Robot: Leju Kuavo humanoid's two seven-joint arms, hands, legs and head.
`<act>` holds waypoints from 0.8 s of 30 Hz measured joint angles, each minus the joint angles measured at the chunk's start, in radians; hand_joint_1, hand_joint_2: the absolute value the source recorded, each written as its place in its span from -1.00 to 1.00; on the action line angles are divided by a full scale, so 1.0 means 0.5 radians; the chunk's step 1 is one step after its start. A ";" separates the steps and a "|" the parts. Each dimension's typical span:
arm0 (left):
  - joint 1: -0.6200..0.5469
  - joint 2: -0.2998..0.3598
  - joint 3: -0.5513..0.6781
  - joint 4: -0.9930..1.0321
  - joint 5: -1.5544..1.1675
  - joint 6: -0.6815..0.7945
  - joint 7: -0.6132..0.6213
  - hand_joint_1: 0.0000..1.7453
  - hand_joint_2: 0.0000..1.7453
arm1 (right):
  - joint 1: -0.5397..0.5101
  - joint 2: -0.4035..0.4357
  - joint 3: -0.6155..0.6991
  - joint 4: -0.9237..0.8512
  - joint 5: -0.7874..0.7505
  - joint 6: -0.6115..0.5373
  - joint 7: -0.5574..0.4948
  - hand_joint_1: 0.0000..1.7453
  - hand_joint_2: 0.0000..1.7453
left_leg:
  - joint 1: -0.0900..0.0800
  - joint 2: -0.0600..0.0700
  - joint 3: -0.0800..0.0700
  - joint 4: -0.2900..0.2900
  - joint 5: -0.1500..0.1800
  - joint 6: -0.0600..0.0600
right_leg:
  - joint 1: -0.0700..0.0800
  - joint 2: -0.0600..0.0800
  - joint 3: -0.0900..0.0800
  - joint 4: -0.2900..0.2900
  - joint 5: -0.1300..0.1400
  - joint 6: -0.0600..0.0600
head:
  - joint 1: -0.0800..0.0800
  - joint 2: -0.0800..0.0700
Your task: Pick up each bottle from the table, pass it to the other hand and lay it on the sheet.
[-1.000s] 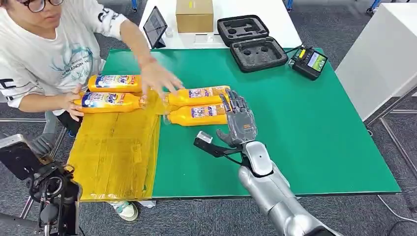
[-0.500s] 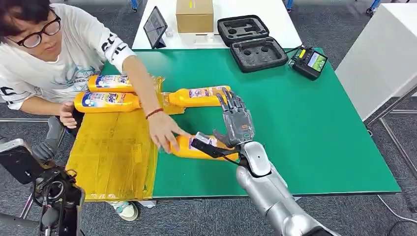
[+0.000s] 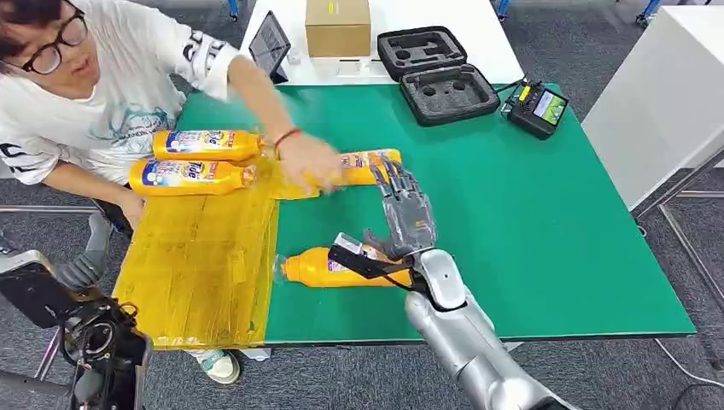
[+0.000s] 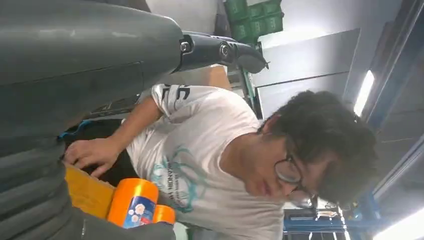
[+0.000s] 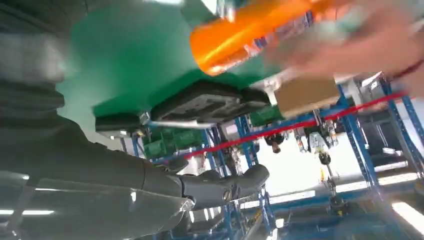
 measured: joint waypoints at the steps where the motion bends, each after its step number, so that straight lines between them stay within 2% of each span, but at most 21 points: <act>1: 0.003 0.001 0.000 0.000 0.001 0.000 0.000 -1.00 1.00 | 0.002 0.002 0.000 0.000 -0.033 0.055 -0.007 -1.00 1.00 | 0.000 0.000 0.000 0.000 0.000 0.000 | 0.000 0.000 0.000 0.000 0.000 0.000 | 0.000 0.000; 4: 0.009 0.003 -0.001 0.002 0.015 0.000 0.000 -1.00 1.00 | 0.009 0.015 0.000 0.000 -0.164 0.226 -0.059 -1.00 1.00 | 0.000 0.000 0.000 0.000 0.000 0.000 | 0.000 0.000 0.000 0.000 0.000 0.000 | -0.001 0.000; 9: 0.025 0.017 0.000 0.029 0.040 -0.014 0.000 -1.00 1.00 | 0.038 0.035 0.000 -0.027 -0.621 0.877 -0.191 -1.00 1.00 | 0.000 0.000 0.000 0.000 0.000 0.000 | 0.000 0.000 0.000 0.000 0.000 0.000 | 0.000 0.000; 10: 0.026 0.018 0.000 0.031 0.040 -0.015 0.000 -1.00 1.00 | 0.041 0.035 0.000 -0.030 -0.633 0.900 -0.192 -1.00 1.00 | 0.000 0.000 0.000 0.000 0.000 0.000 | 0.000 0.000 0.000 0.000 0.000 0.000 | 0.000 0.000; 12: 0.033 0.026 0.002 0.047 0.060 -0.027 0.000 -1.00 1.00 | 0.069 0.030 0.011 -0.074 -0.770 1.181 -0.194 -1.00 1.00 | 0.000 0.000 0.000 0.000 0.000 0.000 | 0.000 0.000 0.000 0.000 0.000 0.000 | -0.001 0.000; 16: 0.039 0.040 0.004 0.081 0.069 -0.054 0.000 -1.00 1.00 | 0.097 -0.015 0.057 -0.142 -0.893 1.505 -0.175 -1.00 1.00 | 0.000 0.000 -0.001 0.000 0.000 0.000 | 0.000 0.000 -0.001 0.000 0.000 0.000 | 0.000 0.000; 19: 0.038 0.053 0.009 0.104 0.087 -0.069 0.001 -1.00 1.00 | 0.090 -0.077 0.102 -0.156 -0.951 1.646 -0.172 -1.00 1.00 | 0.000 0.000 -0.001 0.000 0.000 0.000 | -0.001 0.000 -0.001 0.000 0.000 0.000 | -0.001 0.000; 24: 0.038 0.069 0.013 0.130 0.090 -0.081 0.000 -1.00 1.00 | 0.071 -0.142 0.144 -0.162 -0.967 1.684 -0.170 -1.00 1.00 | 0.000 0.000 0.000 0.000 0.000 0.000 | -0.001 0.000 0.000 0.000 0.000 0.000 | 0.000 0.000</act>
